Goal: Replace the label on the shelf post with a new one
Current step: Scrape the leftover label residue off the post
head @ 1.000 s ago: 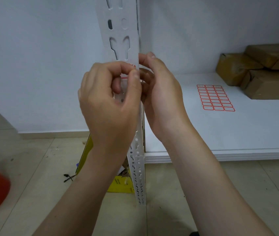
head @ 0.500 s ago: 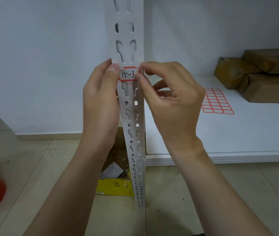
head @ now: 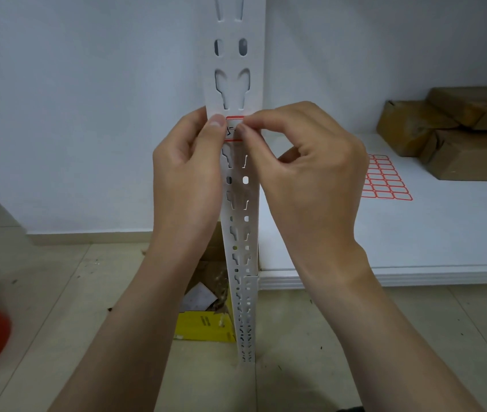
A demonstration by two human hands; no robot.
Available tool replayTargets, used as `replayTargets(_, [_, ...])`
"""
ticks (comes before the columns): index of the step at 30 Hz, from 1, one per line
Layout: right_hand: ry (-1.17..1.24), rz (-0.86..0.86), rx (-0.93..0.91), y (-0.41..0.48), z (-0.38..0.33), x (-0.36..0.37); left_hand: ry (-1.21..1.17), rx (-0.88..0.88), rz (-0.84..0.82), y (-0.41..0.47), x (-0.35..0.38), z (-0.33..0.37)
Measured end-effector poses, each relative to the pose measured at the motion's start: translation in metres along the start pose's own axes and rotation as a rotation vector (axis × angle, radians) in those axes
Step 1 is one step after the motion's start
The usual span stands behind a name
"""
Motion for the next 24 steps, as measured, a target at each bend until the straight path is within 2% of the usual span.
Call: replayTargets(24, [0.046,-0.109,0.060,0.0040,0.0000,0.0062,0.003,-0.070,0.025,-0.0016,0.0038,0.0039])
Point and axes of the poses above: each hand's wrist, its own y-axis towards the middle knuckle, its own x-axis out of the palm, z = x × y, the point moved 5 cm from there along y, towards the middle knuckle, and after that the axes turned 5 degrees about y, right-handed, at the moved point
